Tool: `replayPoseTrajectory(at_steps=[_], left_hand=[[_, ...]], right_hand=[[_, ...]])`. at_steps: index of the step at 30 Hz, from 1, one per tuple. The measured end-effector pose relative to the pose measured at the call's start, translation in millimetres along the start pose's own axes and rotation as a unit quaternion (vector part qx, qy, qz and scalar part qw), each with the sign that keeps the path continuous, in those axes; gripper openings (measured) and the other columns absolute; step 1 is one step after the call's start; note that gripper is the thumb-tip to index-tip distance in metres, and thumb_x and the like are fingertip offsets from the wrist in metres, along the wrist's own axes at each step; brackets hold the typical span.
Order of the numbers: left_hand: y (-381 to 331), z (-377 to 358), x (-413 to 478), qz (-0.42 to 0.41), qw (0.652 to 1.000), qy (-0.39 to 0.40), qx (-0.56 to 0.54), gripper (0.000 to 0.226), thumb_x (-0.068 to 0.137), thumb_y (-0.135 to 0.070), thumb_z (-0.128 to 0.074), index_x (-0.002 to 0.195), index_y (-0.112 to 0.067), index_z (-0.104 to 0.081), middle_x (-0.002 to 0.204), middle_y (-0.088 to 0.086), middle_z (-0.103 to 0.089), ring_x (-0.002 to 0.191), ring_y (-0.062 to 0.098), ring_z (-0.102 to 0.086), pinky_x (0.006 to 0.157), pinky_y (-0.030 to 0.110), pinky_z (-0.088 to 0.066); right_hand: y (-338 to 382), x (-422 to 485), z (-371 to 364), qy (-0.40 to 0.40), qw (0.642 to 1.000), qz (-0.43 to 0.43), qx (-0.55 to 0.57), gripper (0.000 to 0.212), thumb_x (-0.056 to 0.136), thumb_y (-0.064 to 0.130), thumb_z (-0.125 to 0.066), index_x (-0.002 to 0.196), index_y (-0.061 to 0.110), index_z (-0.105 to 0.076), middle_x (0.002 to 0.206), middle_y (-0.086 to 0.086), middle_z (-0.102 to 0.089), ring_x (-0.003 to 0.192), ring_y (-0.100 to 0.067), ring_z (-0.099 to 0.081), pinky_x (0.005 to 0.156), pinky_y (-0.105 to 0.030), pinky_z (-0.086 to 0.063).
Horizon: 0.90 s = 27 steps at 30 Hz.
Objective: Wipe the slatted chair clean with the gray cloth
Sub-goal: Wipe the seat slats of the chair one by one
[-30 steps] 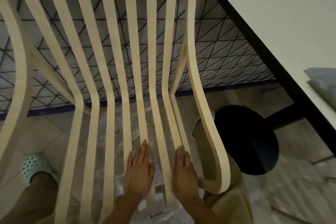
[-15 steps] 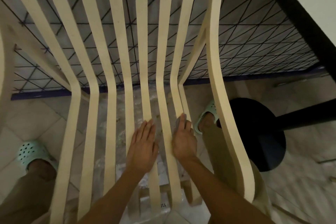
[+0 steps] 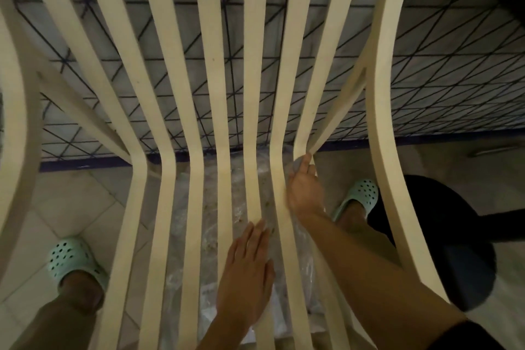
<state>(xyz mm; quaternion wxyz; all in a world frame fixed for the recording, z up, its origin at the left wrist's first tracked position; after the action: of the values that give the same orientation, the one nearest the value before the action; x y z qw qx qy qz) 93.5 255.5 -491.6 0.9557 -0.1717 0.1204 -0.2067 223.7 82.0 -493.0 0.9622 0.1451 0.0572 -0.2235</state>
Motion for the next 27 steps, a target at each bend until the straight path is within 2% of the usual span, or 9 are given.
replayPoseTrajectory(at_steps=[3, 8, 11, 14, 17, 18, 21, 23, 27], left_hand=[[-1.3, 3.6, -0.5, 0.011, 1.000, 0.011, -0.010, 0.055, 0.100, -0.041, -0.012, 0.149, -0.020, -0.027, 0.158, -0.003, -0.025, 0.146, 0.015, -0.017, 0.114, 0.031, -0.011], [-9.5, 23.3, -3.5, 0.029, 0.994, 0.018, -0.106, 0.066, 0.090, -0.045, -0.009, 0.153, -0.026, -0.018, 0.159, -0.015, -0.002, 0.147, 0.006, 0.008, 0.118, 0.024, 0.003], [-23.1, 40.9, -9.6, 0.070, 0.979, 0.008, -0.194, 0.051, 0.099, -0.027, -0.038, 0.149, -0.019, -0.032, 0.158, -0.007, -0.020, 0.146, 0.011, -0.016, 0.115, 0.018, -0.009], [-35.7, 51.5, -26.6, 0.102, 0.959, 0.037, -0.260, 0.041, 0.097, -0.013, -0.048, 0.137, -0.020, -0.049, 0.135, -0.012, -0.046, 0.123, -0.004, -0.040, 0.097, -0.001, -0.022], [-41.0, 60.6, -45.6, 0.168, 0.908, 0.046, -0.381, 0.025, 0.098, -0.011, -0.050, 0.118, -0.027, -0.055, 0.108, -0.020, -0.054, 0.095, -0.017, -0.056, 0.079, -0.001, -0.038], [-42.0, 63.3, -51.5, 0.186, 0.892, 0.040, -0.410, 0.024, 0.098, -0.014, -0.051, 0.115, -0.031, -0.055, 0.104, -0.022, -0.056, 0.089, -0.016, -0.058, 0.077, 0.000, -0.041], [-32.0, 76.5, -61.4, 0.247, 0.823, -0.010, -0.511, 0.026, 0.090, -0.033, -0.065, 0.116, -0.030, -0.062, 0.102, -0.013, -0.068, 0.095, 0.001, -0.063, 0.085, 0.012, -0.049], [-16.0, 81.1, -63.6, 0.268, 0.799, -0.024, -0.538, 0.054, 0.075, -0.049, -0.076, 0.119, -0.021, -0.063, 0.107, -0.001, -0.070, 0.096, 0.011, -0.066, 0.086, 0.021, -0.053], [10.6, 115.0, -68.6, 0.283, 0.810, -0.075, -0.508, 0.035, 0.087, -0.005, -0.065, 0.119, -0.018, -0.060, 0.106, 0.001, -0.068, 0.095, 0.012, -0.065, 0.081, 0.019, -0.053]], right_hand=[[-7.9, -34.4, 3.7, 0.022, 0.999, 0.016, -0.017, 0.075, 0.098, 0.019, -0.044, 0.155, 0.006, 0.004, 0.145, -0.017, -0.035, 0.117, -0.032, -0.051, 0.085, -0.039, -0.050], [-30.3, -119.8, 1.7, 0.033, 0.999, 0.025, -0.023, 0.085, 0.092, 0.011, -0.042, 0.154, 0.010, 0.015, 0.159, -0.017, -0.012, 0.142, -0.031, -0.028, 0.111, -0.037, -0.037], [-43.6, -157.4, -2.6, 0.059, 0.998, 0.004, 0.003, 0.072, 0.097, 0.013, -0.032, 0.156, 0.018, 0.009, 0.164, -0.009, -0.004, 0.149, -0.026, -0.015, 0.116, -0.036, -0.029], [-45.3, -182.1, 12.1, 0.061, 0.991, 0.014, 0.122, 0.058, 0.101, 0.014, -0.037, 0.155, 0.016, -0.018, 0.160, -0.010, -0.023, 0.145, -0.028, -0.028, 0.115, -0.036, -0.029], [-13.7, -202.7, 44.0, 0.100, 0.921, -0.016, 0.376, 0.033, 0.104, 0.014, -0.040, 0.134, 0.028, -0.048, 0.129, 0.003, -0.057, 0.117, -0.019, -0.056, 0.087, -0.001, -0.040], [-0.6, -207.6, 51.6, 0.118, 0.890, -0.032, 0.439, 0.028, 0.105, 0.015, -0.041, 0.124, 0.029, -0.055, 0.118, 0.007, -0.063, 0.110, -0.016, -0.061, 0.078, 0.001, -0.041], [36.8, -212.5, 58.1, 0.179, 0.794, -0.073, 0.576, 0.026, 0.103, 0.016, -0.045, 0.112, 0.014, -0.069, 0.098, -0.001, -0.074, 0.095, -0.014, -0.069, 0.072, -0.013, -0.051], [56.9, -215.6, 66.7, 0.230, 0.747, -0.094, 0.617, 0.030, 0.102, 0.020, -0.047, 0.107, 0.004, -0.071, 0.089, -0.012, -0.075, 0.089, -0.024, -0.069, 0.072, -0.026, -0.053], [90.6, -220.2, 81.3, 0.297, 0.715, -0.065, 0.630, 0.030, 0.101, 0.017, -0.046, 0.105, -0.001, -0.070, 0.081, -0.010, -0.076, 0.079, -0.018, -0.070, 0.066, -0.023, -0.053]])
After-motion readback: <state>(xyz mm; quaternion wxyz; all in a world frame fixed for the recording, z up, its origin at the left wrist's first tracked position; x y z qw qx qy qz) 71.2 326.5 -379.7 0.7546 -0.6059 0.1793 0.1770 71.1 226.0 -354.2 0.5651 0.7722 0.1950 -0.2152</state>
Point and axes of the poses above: each hand's wrist, its own x-axis towards the middle knuckle, its own z-axis out of the back of the hand, y = z × x, the point moved 4 cm from there along x, towards the middle knuckle
